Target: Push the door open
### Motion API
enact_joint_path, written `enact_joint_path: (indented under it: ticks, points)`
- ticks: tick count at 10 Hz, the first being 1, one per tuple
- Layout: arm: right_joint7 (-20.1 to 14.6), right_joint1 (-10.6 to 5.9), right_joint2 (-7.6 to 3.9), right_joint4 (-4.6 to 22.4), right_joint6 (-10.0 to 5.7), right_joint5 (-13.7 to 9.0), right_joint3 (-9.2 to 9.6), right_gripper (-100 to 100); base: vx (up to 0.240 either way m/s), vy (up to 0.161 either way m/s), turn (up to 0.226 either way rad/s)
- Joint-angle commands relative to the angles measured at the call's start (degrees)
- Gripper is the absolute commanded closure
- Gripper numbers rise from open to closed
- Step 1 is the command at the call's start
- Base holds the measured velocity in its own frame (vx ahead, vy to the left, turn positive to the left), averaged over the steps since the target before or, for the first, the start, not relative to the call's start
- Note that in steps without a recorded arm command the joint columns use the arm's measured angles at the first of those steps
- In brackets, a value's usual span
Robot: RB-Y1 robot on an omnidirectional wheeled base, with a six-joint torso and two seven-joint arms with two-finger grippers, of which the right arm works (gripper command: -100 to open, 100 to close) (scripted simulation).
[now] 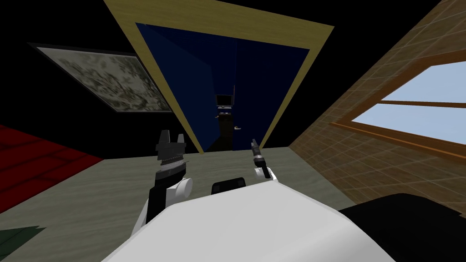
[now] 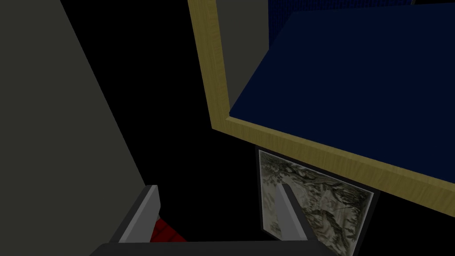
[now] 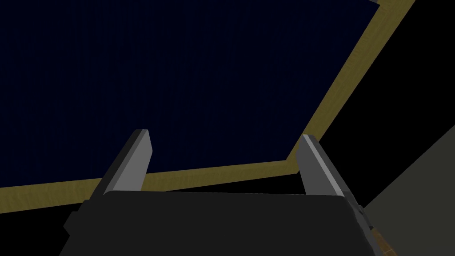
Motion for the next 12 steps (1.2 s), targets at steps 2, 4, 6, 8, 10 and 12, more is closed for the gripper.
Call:
enact_joint_path:
  ticks: [2,4,6,8,10,12]
  points:
    - [-0.3,-1.48,0.21,3.8,-0.65,-0.1,-0.32,-100,0.100,-0.007,0.012]
    - [-0.5,-2.45,0.37,6.4,-1.04,-0.3,-0.53,-100,0.107,0.002,0.011]
    - [-0.6,-3.42,0.57,9.0,-1.42,-0.4,-0.75,-100,0.103,-0.014,0.009]
    - [-0.8,-4.37,0.83,11.6,-1.79,-0.5,-0.96,-100,0.104,-0.021,0.012]
    - [-1.0,-5.31,1.09,14.1,-2.16,-0.6,-1.17,-100,0.097,-0.010,0.009]
    - [-1.3,-6.67,1.59,17.8,-2.70,-0.7,-1.47,-100,0.141,-0.009,0.014]
